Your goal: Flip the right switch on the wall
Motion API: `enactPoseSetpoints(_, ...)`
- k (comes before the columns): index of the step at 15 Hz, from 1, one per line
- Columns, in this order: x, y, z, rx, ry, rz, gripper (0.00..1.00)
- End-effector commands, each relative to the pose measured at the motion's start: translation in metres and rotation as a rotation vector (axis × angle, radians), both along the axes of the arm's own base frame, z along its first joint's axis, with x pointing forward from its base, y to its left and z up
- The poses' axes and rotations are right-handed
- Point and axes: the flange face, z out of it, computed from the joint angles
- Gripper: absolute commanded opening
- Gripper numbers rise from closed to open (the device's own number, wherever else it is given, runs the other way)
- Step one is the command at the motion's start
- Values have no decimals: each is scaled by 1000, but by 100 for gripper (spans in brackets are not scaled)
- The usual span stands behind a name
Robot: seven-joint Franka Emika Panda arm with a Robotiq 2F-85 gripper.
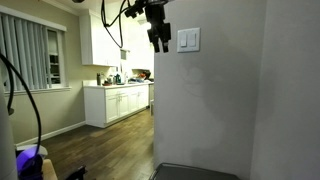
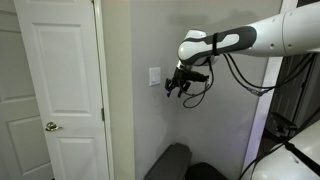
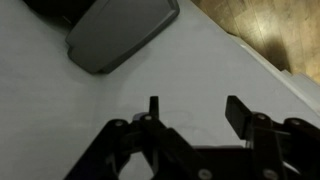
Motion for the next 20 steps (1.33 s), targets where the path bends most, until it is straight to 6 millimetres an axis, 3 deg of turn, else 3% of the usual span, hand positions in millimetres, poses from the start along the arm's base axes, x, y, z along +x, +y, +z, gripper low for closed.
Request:
enactPoseSetpoints(1,10,-1,6,39,-126,-47,39)
enactPoseSetpoints(7,37,2,8,11,-298,-80,2)
enactPoseSetpoints(13,56,13,16,-48,-426,-60,0)
enactPoseSetpoints(20,86,3,31,-128,-498,-115,0)
